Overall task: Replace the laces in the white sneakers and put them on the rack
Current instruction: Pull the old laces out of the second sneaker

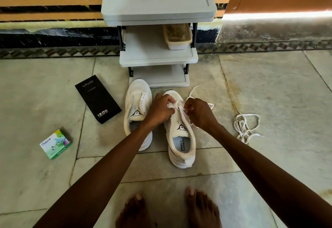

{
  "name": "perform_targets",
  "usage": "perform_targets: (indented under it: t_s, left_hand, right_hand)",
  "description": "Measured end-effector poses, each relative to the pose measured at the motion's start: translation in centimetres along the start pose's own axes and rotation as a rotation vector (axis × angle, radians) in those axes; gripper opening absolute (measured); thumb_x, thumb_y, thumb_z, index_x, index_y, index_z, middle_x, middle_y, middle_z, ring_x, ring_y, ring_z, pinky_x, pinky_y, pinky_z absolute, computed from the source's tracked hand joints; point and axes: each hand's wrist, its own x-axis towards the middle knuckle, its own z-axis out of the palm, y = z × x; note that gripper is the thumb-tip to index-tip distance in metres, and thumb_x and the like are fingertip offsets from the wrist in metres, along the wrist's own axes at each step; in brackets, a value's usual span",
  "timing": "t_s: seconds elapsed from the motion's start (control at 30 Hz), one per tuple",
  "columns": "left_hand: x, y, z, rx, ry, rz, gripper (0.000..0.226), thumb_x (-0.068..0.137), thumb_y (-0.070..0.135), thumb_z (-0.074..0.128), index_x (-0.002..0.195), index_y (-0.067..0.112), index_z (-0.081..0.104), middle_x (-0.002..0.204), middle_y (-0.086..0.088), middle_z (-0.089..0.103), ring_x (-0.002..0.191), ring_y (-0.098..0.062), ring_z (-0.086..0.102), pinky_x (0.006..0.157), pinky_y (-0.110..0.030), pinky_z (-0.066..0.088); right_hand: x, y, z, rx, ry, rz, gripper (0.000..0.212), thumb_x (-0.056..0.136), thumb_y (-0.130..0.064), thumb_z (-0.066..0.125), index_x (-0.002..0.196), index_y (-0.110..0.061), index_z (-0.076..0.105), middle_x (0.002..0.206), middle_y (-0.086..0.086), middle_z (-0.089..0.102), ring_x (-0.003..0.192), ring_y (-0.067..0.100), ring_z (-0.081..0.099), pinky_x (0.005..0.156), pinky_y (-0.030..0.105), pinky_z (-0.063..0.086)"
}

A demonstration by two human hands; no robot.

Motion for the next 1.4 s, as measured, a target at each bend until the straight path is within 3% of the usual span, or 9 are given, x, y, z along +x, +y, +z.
perform_targets:
  t_s: [0.1, 0.3, 0.4, 0.5, 0.6, 0.8, 1.0, 1.17, 1.4]
  left_hand:
    - [-0.1, -0.1, 0.3, 0.021, 0.007, 0.019, 0.032, 0.083, 0.008, 0.068, 0.112, 0.019, 0.062, 0.109, 0.001, 0.042, 0.096, -0.012, 0.049, 0.085, -0.025, 0.045]
    - [-0.3, -0.5, 0.5, -0.009, 0.05, 0.021, 0.03, 0.081, 0.009, 0.07, 0.109, 0.02, 0.067, 0.11, -0.004, 0.047, 0.096, -0.012, 0.051, 0.082, -0.021, 0.039]
    - [-0.3, -0.5, 0.5, -0.017, 0.056, 0.017, 0.029, 0.08, 0.009, 0.07, 0.107, 0.02, 0.067, 0.108, -0.004, 0.048, 0.096, -0.014, 0.053, 0.084, -0.025, 0.042]
    - [-0.3, -0.4, 0.5, 0.013, 0.068, 0.021, 0.03, 0.079, 0.011, 0.07, 0.108, 0.018, 0.066, 0.105, -0.003, 0.046, 0.096, -0.017, 0.054, 0.084, -0.026, 0.043]
    - [-0.4, -0.4, 0.6, 0.031, 0.078, 0.019, 0.029, 0.08, 0.011, 0.07, 0.108, 0.019, 0.066, 0.103, -0.001, 0.044, 0.092, -0.014, 0.051, 0.084, -0.025, 0.043]
    - [-0.6, -0.4, 0.5, 0.022, 0.07, 0.024, 0.028, 0.081, 0.013, 0.071, 0.107, 0.022, 0.065, 0.101, -0.001, 0.044, 0.089, -0.014, 0.05, 0.079, -0.023, 0.042]
    - [-0.3, -0.6, 0.6, 0.05, 0.044, 0.063, 0.033, 0.077, 0.011, 0.071, 0.106, 0.022, 0.063, 0.104, -0.003, 0.047, 0.091, -0.018, 0.054, 0.08, -0.029, 0.046]
    - [-0.3, -0.5, 0.7, 0.089, 0.023, 0.061, 0.033, 0.08, 0.015, 0.069, 0.11, 0.023, 0.059, 0.106, -0.002, 0.044, 0.092, -0.02, 0.053, 0.083, -0.034, 0.049]
    - [-0.4, -0.6, 0.8, 0.087, 0.047, 0.057, 0.03, 0.081, 0.014, 0.069, 0.108, 0.022, 0.06, 0.105, 0.002, 0.042, 0.094, -0.017, 0.052, 0.08, -0.029, 0.044]
  right_hand:
    - [0.8, -0.1, -0.3, 0.0, 0.03, -0.031, 0.018, 0.08, 0.007, 0.052, 0.088, -0.006, 0.062, 0.083, 0.007, 0.056, 0.08, 0.03, 0.059, 0.065, 0.033, 0.043]
    - [1.6, -5.0, -5.4, 1.113, 0.242, 0.159, 0.023, 0.095, 0.004, 0.039, 0.085, -0.013, 0.05, 0.078, 0.002, 0.057, 0.074, 0.016, 0.059, 0.076, 0.036, 0.058]
    - [1.5, -5.9, -7.2, 1.419, 0.221, 0.21, 0.023, 0.096, 0.002, 0.037, 0.085, -0.016, 0.047, 0.072, 0.002, 0.056, 0.059, 0.013, 0.05, 0.059, 0.028, 0.045]
    - [0.7, -4.5, -5.9, 0.925, 0.229, 0.298, 0.021, 0.09, -0.001, 0.04, 0.087, -0.018, 0.053, 0.069, 0.0, 0.059, 0.052, 0.01, 0.047, 0.05, 0.022, 0.036]
    - [0.2, -2.0, -3.1, 0.138, -0.015, 0.233, 0.015, 0.094, -0.019, 0.053, 0.092, -0.022, 0.068, 0.095, 0.006, 0.072, 0.079, 0.02, 0.067, 0.068, 0.028, 0.052]
    - [-0.3, -1.6, -1.2, -0.195, -0.114, 0.15, 0.028, 0.096, -0.032, 0.057, 0.098, -0.006, 0.068, 0.1, 0.013, 0.069, 0.092, 0.03, 0.063, 0.068, 0.029, 0.039]
    - [0.2, -4.9, -7.3, 0.596, 0.158, 0.033, 0.025, 0.097, -0.014, 0.055, 0.073, -0.019, 0.062, 0.068, -0.009, 0.061, 0.064, 0.006, 0.051, 0.06, 0.014, 0.04]
    - [0.7, -6.4, -9.9, 1.371, 0.197, 0.074, 0.024, 0.102, -0.017, 0.043, 0.084, -0.017, 0.059, 0.09, 0.004, 0.064, 0.089, 0.019, 0.059, 0.079, 0.033, 0.049]
    - [0.3, -1.2, -3.9, 0.534, 0.043, 0.442, 0.038, 0.099, -0.036, 0.053, 0.078, -0.008, 0.067, 0.074, 0.011, 0.071, 0.07, 0.022, 0.064, 0.07, 0.033, 0.052]
